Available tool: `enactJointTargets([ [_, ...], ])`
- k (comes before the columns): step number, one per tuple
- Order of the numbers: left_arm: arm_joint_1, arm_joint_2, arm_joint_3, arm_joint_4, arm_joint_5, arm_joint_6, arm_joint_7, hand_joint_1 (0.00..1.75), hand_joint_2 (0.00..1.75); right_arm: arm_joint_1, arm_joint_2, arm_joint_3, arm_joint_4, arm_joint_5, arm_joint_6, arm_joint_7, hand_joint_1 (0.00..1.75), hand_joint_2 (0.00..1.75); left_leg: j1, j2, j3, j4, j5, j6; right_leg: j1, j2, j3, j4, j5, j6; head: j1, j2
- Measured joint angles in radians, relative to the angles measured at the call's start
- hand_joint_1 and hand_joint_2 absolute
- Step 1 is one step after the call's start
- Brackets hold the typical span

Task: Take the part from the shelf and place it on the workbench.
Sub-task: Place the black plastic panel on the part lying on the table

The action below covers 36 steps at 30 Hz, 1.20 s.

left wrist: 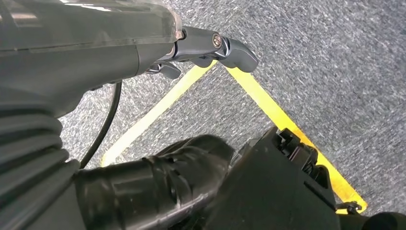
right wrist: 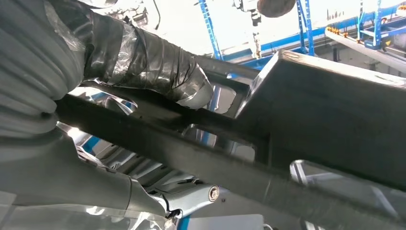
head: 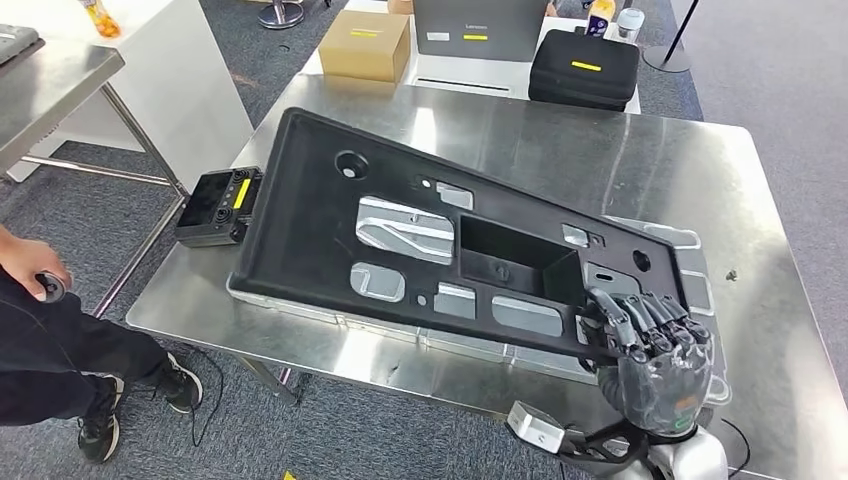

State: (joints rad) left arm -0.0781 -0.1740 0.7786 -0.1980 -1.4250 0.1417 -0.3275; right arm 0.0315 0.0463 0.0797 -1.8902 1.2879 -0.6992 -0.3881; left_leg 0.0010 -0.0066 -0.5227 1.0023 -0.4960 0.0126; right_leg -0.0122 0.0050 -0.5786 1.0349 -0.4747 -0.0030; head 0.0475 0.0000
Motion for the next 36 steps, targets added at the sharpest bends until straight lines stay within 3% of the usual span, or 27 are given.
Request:
enactJointTargets([
  [5,-0.004,0.0,-0.008,0.0,0.0,-0.009,0.006,0.0,0.0,-0.074,-0.035,0.056,0.054,0.074,0.0,0.139,1.65,1.75,0.0,0.0,-0.001,0.0,0.0,0.0,0.0,0.001,0.0,0.0,0.0,0.0,0.0,0.0],
  [9,-0.011,0.0,-0.028,0.0,0.0,-0.02,0.021,0.0,0.0,-0.183,-0.093,0.149,0.175,0.122,0.004,0.293,1.66,1.75,0.0,0.001,-0.001,0.001,0.0,0.0,0.0,0.001,0.0,0.0,0.001,0.001,0.0,0.0],
  [16,-0.016,-0.005,-0.07,0.0,0.0,-0.027,0.034,0.0,0.0,-0.324,-0.142,0.241,0.362,0.257,0.056,0.493,1.69,1.75,0.0,0.0,0.002,0.002,0.001,0.0,0.0,0.0,0.0,0.0,0.001,0.001,0.0,0.0],
  [23,-0.017,-0.006,-0.097,0.0,0.0,-0.031,0.038,0.0,0.0,-0.406,-0.224,0.313,0.534,0.282,0.093,0.689,1.71,1.75,0.0,0.0,0.002,0.003,0.0,0.0,0.0,0.0,0.0,0.0,0.001,0.001,0.0,0.0],
  [29,-0.015,-0.006,-0.105,0.0,0.0,-0.031,0.041,0.0,0.0,-0.405,-0.27,0.346,0.624,0.282,0.089,0.769,1.71,1.75,0.0,0.0,0.001,0.003,0.0,0.0,0.0,0.0,-0.001,0.0,0.001,0.001,0.0,0.0],
  [36,-0.014,-0.005,-0.108,0.0,0.0,-0.033,0.037,0.0,0.0,-0.404,-0.311,0.357,0.658,0.283,0.065,0.769,1.73,1.75,0.0,0.0,0.001,0.003,0.0,0.0,0.0,0.0,-0.001,0.0,0.001,0.001,0.0,0.0],
])
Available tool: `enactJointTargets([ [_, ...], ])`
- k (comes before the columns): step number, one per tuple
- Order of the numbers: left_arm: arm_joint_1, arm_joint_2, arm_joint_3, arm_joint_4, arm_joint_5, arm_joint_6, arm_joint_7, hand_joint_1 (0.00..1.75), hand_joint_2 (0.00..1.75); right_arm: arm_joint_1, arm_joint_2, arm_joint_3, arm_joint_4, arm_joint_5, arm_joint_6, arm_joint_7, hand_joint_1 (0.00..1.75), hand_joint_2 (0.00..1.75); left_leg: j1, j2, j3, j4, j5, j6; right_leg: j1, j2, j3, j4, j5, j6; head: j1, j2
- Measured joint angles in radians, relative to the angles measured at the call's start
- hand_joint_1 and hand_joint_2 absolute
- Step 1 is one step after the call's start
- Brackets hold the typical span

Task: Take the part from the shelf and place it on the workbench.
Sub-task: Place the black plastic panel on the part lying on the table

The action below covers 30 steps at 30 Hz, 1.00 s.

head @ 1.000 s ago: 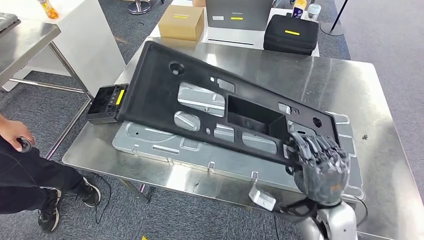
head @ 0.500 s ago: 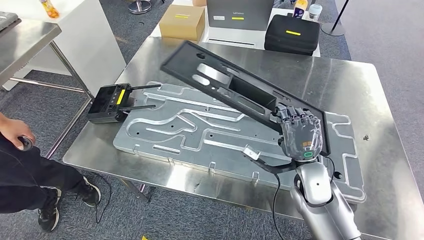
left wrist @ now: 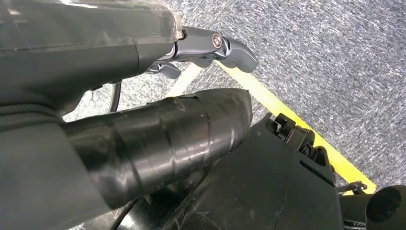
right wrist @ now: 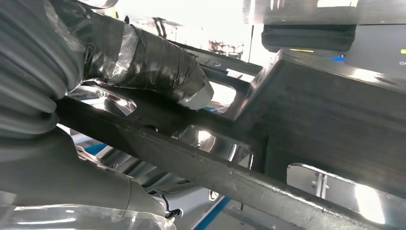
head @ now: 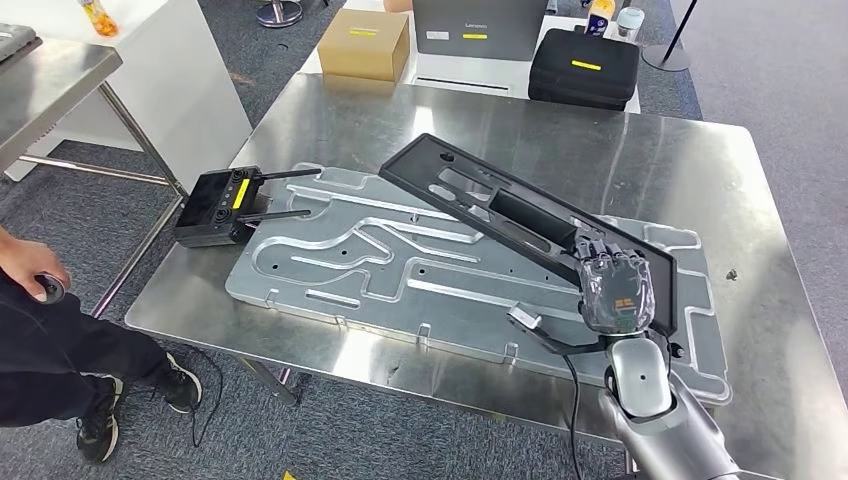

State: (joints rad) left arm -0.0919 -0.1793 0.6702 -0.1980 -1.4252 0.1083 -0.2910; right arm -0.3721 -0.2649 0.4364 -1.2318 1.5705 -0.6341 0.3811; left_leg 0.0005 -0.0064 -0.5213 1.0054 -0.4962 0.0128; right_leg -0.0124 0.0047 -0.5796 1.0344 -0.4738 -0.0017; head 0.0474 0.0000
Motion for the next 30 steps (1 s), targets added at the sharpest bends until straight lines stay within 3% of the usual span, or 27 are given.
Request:
enactJointTargets([
  [10,0.0,0.001,-0.001,0.0,0.0,-0.001,0.0,0.0,0.0,0.003,-0.024,0.01,0.013,0.0,-0.011,-0.003,1.65,1.75,0.0,0.0,0.0,0.0,0.0,0.0,0.0,0.0,0.0,0.0,0.0,0.0,0.0,0.0],
  [11,0.0,0.001,-0.001,0.0,0.0,0.0,0.001,0.0,0.0,0.004,-0.025,0.011,0.013,0.0,-0.012,-0.002,1.56,1.75,0.0,0.0,0.0,0.0,0.0,0.0,0.0,0.0,0.0,0.0,0.0,0.0,0.0,0.0],
  [14,0.0,0.001,-0.001,0.0,0.0,0.002,0.003,0.0,0.0,0.008,-0.03,0.011,0.013,0.0,-0.014,-0.005,0.34,1.75,0.0,0.0,0.0,0.0,0.0,0.0,0.0,0.0,0.0,0.0,0.0,0.0,0.0,0.0],
  [15,0.0,0.001,-0.001,0.0,0.0,0.002,0.003,0.0,0.0,0.01,-0.032,0.011,0.013,0.0,-0.016,-0.01,0.02,1.75,0.0,0.0,0.0,0.0,0.0,0.0,0.0,0.0,0.0,0.0,0.0,0.0,0.0,0.0],
  [22,0.004,0.002,-0.002,0.0,0.0,0.004,-0.004,0.0,0.0,0.009,-0.088,0.031,0.015,0.0,-0.044,-0.016,0.0,1.75,0.0,0.0,0.0,0.0,0.0,0.0,-0.001,0.0,0.0,0.0,0.0,0.0,0.0,0.0],
  [30,0.016,0.017,-0.001,0.0,0.0,0.029,0.002,0.0,0.0,0.02,-0.164,0.04,-0.017,0.0,-0.051,-0.105,0.0,1.75,0.0,0.0,0.0,0.001,0.0,0.0,0.0,0.0,0.0,0.0,0.0,0.0,0.0,0.0],
])
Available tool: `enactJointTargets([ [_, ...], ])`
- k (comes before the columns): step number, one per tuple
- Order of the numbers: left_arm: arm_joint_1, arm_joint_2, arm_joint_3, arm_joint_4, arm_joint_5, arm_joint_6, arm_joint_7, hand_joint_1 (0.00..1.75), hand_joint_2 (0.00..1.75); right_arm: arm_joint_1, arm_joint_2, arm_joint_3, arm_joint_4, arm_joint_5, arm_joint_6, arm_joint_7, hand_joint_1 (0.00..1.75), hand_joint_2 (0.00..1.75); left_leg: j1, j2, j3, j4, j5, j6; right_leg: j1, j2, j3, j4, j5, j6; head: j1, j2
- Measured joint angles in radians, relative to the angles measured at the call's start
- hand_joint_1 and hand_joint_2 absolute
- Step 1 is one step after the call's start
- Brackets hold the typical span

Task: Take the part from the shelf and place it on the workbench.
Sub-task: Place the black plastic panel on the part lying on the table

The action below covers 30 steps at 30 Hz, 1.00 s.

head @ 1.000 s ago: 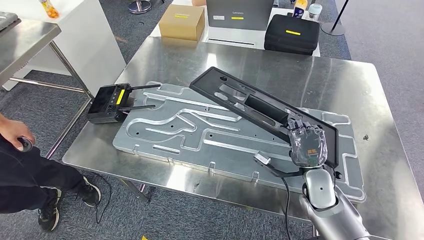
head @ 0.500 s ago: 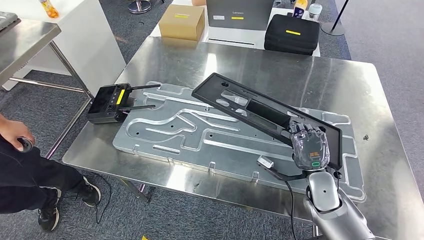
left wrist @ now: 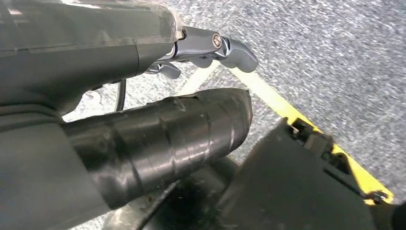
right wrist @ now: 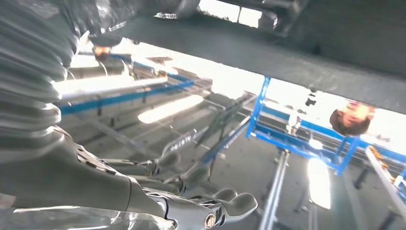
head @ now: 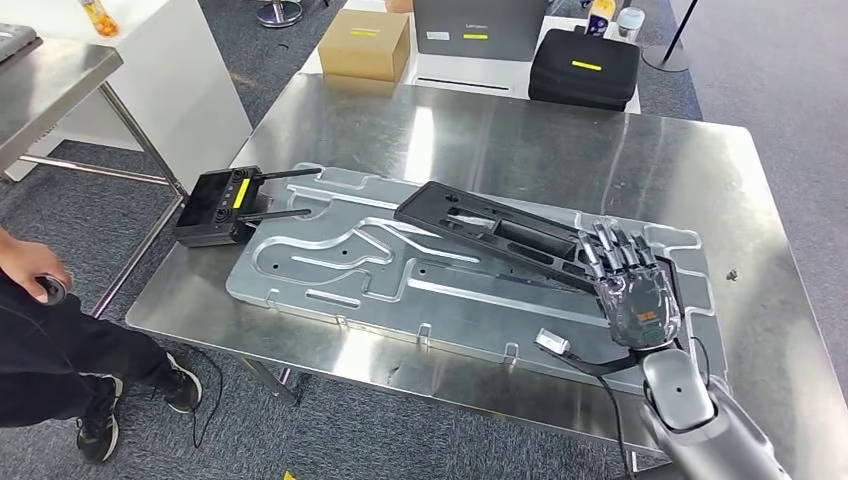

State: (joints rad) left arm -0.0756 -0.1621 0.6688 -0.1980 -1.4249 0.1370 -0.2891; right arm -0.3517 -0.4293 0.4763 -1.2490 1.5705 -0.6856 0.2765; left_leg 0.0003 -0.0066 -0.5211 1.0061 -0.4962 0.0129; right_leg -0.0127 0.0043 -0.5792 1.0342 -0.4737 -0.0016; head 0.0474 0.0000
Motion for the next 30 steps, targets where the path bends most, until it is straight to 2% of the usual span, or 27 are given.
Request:
enactJointTargets([
  [10,0.009,0.006,0.001,0.0,0.0,0.014,-0.002,0.0,0.0,0.043,-0.064,-0.022,-0.079,0.0,0.0,-0.021,0.0,1.75,0.0,0.0,0.0,0.0,0.0,0.0,0.0,0.0,0.0,0.0,0.0,0.0,0.0,0.0],
  [13,0.011,0.006,0.001,0.0,0.0,0.022,-0.011,0.0,0.0,0.072,-0.087,-0.035,-0.111,-0.012,0.003,-0.074,0.0,1.75,0.0,-0.001,0.0,0.0,0.0,0.0,0.0,-0.001,0.0,0.0,0.0,0.0,0.0,0.0],
  [16,0.016,0.007,0.004,0.0,0.001,0.029,-0.023,0.0,0.0,0.136,-0.108,-0.085,-0.183,-0.049,0.027,-0.196,0.0,1.75,0.0,-0.001,-0.001,0.0,-0.001,0.001,0.0,-0.002,0.0,0.0,0.0,0.0,0.0,0.0],
  [19,0.021,0.01,0.012,0.0,0.003,0.034,-0.027,0.0,0.0,0.197,-0.14,-0.142,-0.283,-0.098,0.089,-0.259,0.0,1.75,0.0,-0.001,-0.001,0.0,-0.002,0.003,0.0,-0.002,0.0,0.0,-0.001,0.001,0.0,0.0],
  [26,0.028,0.014,0.028,0.0,0.008,0.047,-0.027,0.0,0.0,0.341,-0.213,-0.238,-0.497,-0.167,0.195,-0.263,0.0,1.75,0.0,-0.001,-0.001,0.0,-0.002,0.004,0.0,-0.003,0.001,-0.001,-0.002,0.002,0.0,0.0],
  [30,0.034,0.016,0.044,0.0,0.01,0.051,-0.027,0.0,0.0,0.45,-0.233,-0.307,-0.622,-0.188,0.199,-0.256,0.0,1.75,0.0,-0.001,-0.002,0.0,-0.004,0.004,0.0,-0.003,0.001,-0.001,-0.002,0.002,0.0,0.0],
])
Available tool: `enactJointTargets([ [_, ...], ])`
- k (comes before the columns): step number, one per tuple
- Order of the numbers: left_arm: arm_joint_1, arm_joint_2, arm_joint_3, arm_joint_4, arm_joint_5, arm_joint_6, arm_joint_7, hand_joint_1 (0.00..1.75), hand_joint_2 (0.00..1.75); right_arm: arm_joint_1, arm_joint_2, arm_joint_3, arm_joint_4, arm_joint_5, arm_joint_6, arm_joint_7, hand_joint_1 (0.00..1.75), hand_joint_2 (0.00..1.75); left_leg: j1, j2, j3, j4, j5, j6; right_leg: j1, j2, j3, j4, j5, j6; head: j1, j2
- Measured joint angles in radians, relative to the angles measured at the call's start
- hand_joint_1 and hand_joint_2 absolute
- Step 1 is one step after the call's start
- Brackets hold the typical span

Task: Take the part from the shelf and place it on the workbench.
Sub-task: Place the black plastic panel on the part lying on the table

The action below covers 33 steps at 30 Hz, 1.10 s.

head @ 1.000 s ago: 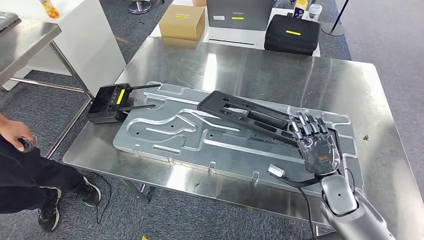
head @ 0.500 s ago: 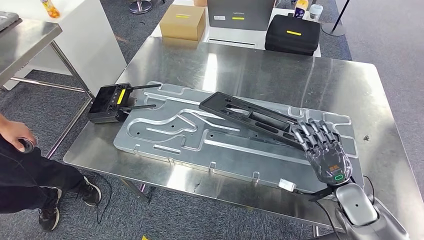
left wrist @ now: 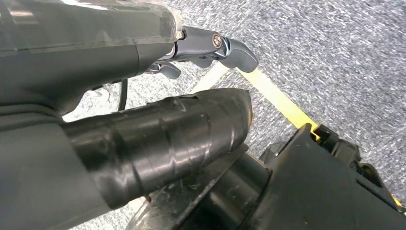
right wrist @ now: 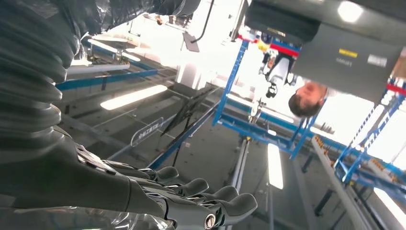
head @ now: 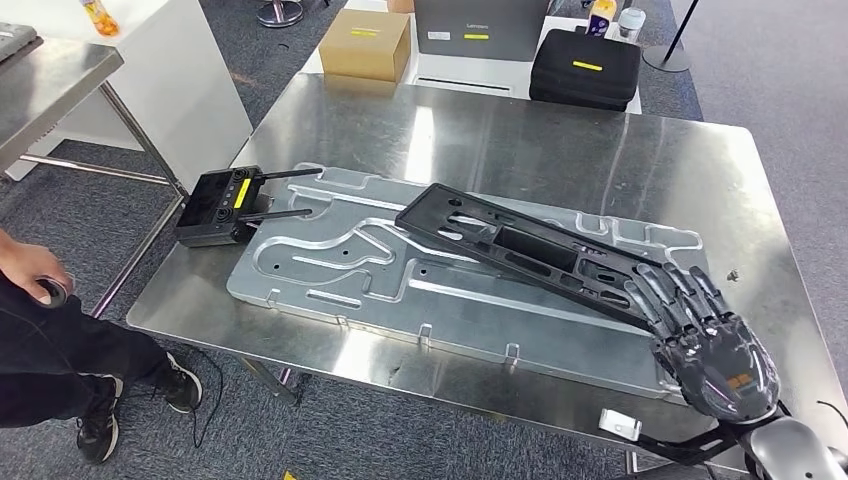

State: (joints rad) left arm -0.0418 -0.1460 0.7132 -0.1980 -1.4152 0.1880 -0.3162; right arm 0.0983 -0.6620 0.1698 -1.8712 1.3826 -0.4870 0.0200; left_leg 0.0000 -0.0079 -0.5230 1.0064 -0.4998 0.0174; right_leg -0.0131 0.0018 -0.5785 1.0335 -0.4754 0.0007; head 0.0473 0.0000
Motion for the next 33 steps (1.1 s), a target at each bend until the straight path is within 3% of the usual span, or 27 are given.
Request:
enactJointTargets([
  [4,0.0,0.002,0.01,0.0,-0.001,-0.002,0.0,0.0,0.0,0.06,0.013,-0.024,-0.08,-0.06,-0.078,-0.066,0.0,1.75,0.0,0.0,0.0,0.0,-0.001,0.0,0.0,0.001,0.0,0.0,0.0,0.0,0.0,0.0],
  [6,0.0,0.002,0.012,0.0,-0.003,-0.003,0.0,0.0,0.0,0.066,0.076,-0.026,-0.11,-0.142,-0.16,-0.188,0.0,1.75,0.0,0.001,0.0,0.0,-0.001,0.0,0.001,0.002,0.0,0.0,0.0,0.0,0.0,0.0],
  [9,-0.003,0.001,0.012,0.0,-0.004,-0.001,0.0,0.0,0.0,0.068,0.218,-0.029,-0.143,-0.191,-0.205,-0.335,0.0,1.75,0.001,0.001,0.002,-0.001,-0.001,0.0,0.002,0.003,0.001,0.0,0.0,0.0,0.0,0.0],
  [13,-0.004,0.0,0.012,0.0,-0.004,0.0,0.002,0.0,0.0,0.07,0.327,-0.031,-0.161,-0.191,-0.208,-0.364,0.0,1.75,0.001,0.001,0.002,-0.001,0.0,-0.001,0.002,0.003,0.001,0.0,0.0,0.0,0.0,0.0],
  [20,-0.004,0.0,0.012,0.0,-0.004,0.0,0.001,0.0,0.0,0.071,0.406,-0.039,-0.172,-0.224,-0.209,-0.403,0.0,1.75,0.001,0.001,0.003,-0.001,0.0,-0.001,0.001,0.003,0.002,0.0,0.0,0.0,0.0,0.0],
  [22,-0.003,0.0,0.011,0.0,-0.005,0.001,-0.002,0.0,0.0,0.077,0.451,-0.058,-0.179,-0.309,-0.209,-0.497,0.0,1.75,0.001,0.001,0.004,-0.001,0.0,-0.001,0.001,0.003,0.002,0.0,0.0,0.0,0.0,0.0],
  [25,-0.003,-0.003,0.005,0.0,-0.007,0.008,-0.005,0.0,0.0,0.097,0.572,-0.103,-0.201,-0.502,-0.21,-0.648,0.0,1.75,0.0,0.001,0.004,-0.001,0.0,-0.001,0.001,0.003,0.002,0.0,0.0,0.0,0.0,0.0],
  [28,-0.003,-0.006,-0.002,0.0,-0.007,0.019,0.001,0.0,0.0,0.126,0.675,-0.12,-0.228,-0.647,-0.212,-0.667,0.0,1.75,-0.001,0.001,0.004,0.0,-0.001,-0.001,0.0,0.003,0.002,-0.001,-0.001,0.0,0.0,0.0],
  [33,-0.003,-0.01,-0.01,0.0,-0.008,0.034,0.016,0.0,0.0,0.18,0.771,-0.123,-0.241,-0.719,-0.212,-0.667,0.0,1.75,-0.002,0.001,0.002,0.004,-0.003,0.001,-0.001,0.003,0.003,-0.001,0.0,0.001,0.0,0.0],
])
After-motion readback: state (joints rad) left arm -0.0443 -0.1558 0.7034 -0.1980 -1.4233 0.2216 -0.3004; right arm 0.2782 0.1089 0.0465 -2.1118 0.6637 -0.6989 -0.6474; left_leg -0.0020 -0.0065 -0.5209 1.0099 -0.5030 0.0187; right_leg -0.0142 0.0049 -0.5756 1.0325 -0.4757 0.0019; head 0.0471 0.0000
